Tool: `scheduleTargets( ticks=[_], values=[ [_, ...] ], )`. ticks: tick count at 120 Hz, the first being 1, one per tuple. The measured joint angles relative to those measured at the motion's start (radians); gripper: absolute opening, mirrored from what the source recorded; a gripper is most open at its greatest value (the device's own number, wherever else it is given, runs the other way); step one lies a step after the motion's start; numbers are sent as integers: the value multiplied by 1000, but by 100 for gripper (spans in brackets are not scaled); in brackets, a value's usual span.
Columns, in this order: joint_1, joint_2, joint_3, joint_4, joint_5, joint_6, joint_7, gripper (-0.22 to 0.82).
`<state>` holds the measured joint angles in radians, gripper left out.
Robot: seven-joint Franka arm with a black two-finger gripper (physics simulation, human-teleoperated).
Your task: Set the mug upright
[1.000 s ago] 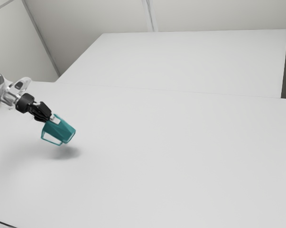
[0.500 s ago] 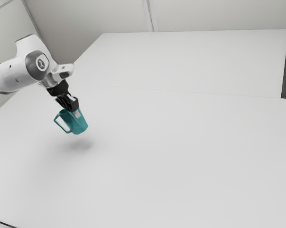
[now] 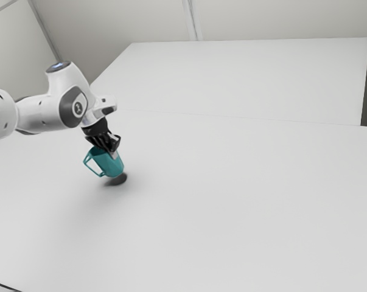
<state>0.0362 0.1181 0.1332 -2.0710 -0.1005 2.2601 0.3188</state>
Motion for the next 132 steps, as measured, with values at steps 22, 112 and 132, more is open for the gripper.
scheduleTargets(
  ticks=[22,112,132],
  values=[
    [-2,37,-16,1,3,27,-64,-18],
    [-2,-48,-55,106,-3,-82,-170,52],
    [0,2,-55,332,3,-258,-172,57]
  ],
)
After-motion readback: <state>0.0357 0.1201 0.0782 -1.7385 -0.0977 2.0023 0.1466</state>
